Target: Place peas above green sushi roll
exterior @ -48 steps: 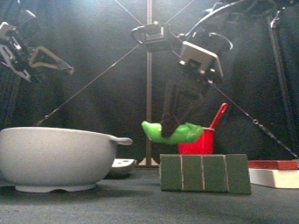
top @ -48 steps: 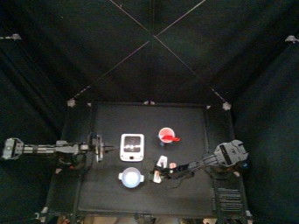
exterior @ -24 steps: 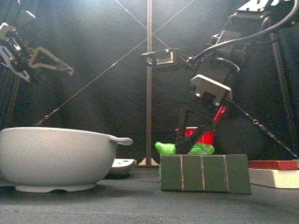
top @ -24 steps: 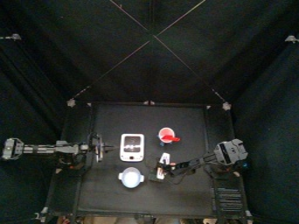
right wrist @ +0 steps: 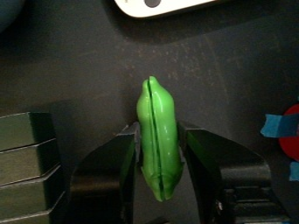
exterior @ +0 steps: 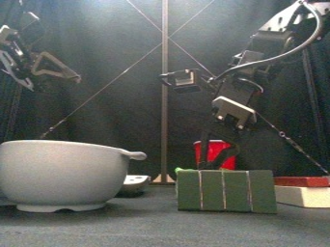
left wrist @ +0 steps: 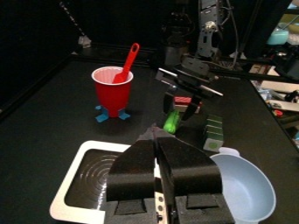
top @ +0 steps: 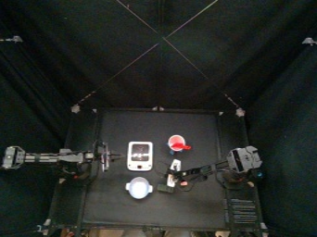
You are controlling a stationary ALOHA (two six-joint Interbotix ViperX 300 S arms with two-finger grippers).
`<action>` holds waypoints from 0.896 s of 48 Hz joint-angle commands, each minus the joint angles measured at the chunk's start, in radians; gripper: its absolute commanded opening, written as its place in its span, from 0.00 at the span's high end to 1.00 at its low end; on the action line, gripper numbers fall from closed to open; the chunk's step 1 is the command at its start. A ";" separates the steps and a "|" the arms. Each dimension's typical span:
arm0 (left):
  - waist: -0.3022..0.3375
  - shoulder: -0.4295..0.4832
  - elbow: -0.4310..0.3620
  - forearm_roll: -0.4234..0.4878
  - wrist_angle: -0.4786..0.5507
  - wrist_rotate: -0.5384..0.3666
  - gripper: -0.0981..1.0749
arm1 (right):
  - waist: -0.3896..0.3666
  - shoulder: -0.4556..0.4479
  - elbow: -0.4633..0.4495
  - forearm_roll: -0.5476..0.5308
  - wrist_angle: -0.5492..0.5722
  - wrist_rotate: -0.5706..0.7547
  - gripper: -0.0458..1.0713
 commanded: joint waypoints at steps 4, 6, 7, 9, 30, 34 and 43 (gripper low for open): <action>0.003 0.003 -0.015 -0.002 -0.009 0.002 0.64 | -0.026 -0.021 0.006 -0.015 -0.074 0.000 0.42; 0.003 0.003 -0.015 -0.002 -0.009 0.002 0.64 | -0.031 -0.020 0.009 -0.015 -0.084 0.000 0.42; 0.005 0.003 -0.015 -0.002 -0.009 0.002 0.64 | -0.032 -0.020 0.011 -0.015 -0.089 0.000 0.42; 0.005 0.003 -0.014 -0.002 -0.009 0.002 0.64 | -0.037 -0.020 0.012 -0.015 -0.095 0.000 0.42; 0.005 0.003 -0.014 0.000 -0.009 0.002 0.64 | -0.043 -0.020 0.018 -0.048 -0.117 0.000 0.15; 0.005 0.003 -0.015 -0.002 -0.009 0.002 0.64 | -0.043 -0.020 0.015 -0.044 -0.114 0.000 0.13; 0.005 0.003 -0.014 -0.002 -0.009 0.002 0.64 | -0.038 -0.029 0.008 -0.057 -0.112 0.000 0.13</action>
